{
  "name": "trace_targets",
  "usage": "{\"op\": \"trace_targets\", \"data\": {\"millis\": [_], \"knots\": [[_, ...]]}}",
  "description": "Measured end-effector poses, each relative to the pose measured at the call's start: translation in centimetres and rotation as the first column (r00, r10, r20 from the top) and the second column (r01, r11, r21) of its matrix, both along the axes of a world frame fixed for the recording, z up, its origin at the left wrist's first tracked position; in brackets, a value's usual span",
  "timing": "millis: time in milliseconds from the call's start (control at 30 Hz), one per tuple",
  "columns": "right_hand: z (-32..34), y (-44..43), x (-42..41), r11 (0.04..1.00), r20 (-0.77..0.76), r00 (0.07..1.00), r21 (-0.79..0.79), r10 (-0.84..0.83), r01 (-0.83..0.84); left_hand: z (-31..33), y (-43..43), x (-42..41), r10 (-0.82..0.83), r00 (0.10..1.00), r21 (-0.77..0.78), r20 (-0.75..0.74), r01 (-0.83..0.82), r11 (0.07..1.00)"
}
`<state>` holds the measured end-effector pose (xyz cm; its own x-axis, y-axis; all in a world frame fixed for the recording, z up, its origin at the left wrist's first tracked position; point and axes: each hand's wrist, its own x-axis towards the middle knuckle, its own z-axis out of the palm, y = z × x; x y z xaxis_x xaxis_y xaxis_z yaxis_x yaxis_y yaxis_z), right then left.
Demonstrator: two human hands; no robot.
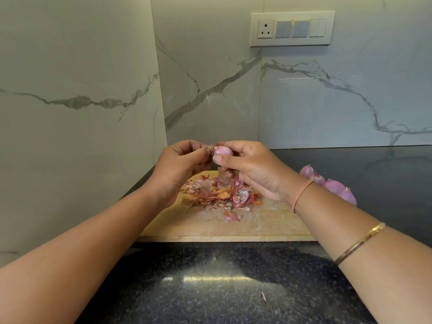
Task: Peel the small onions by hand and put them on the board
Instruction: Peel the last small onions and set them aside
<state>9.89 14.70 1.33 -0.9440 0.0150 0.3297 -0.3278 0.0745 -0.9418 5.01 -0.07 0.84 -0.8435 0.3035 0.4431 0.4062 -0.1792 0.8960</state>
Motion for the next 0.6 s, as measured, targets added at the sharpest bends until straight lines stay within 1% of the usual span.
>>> {"op": "trace_targets", "data": {"millis": [133,233,367,467,600], "knots": [[-0.19,0.22,-0.17,0.983,-0.100,0.988,0.130,-0.116,0.128,-0.14,0.38,0.44,-0.045,0.999,0.036,0.000,0.045,0.998],[-0.20,0.16,-0.19,0.968,-0.128,0.979,0.172,-0.159,0.180,-0.13,0.32,0.34,-0.042,0.999,0.061,0.015,0.041,0.997],[-0.03,0.07,-0.18,0.983,-0.126,0.983,0.108,-0.132,0.146,0.07,0.30,0.20,-0.037,0.999,0.101,0.031,0.034,0.994],[0.03,0.08,-0.19,0.992,-0.111,0.989,0.066,-0.099,0.107,0.13,0.29,0.08,-0.003,1.000,0.095,0.010,0.002,0.996],[0.06,0.06,-0.09,0.997,-0.086,0.995,0.051,-0.055,0.060,0.15,0.18,-0.15,0.006,1.000,0.074,-0.017,-0.005,0.997]]}}
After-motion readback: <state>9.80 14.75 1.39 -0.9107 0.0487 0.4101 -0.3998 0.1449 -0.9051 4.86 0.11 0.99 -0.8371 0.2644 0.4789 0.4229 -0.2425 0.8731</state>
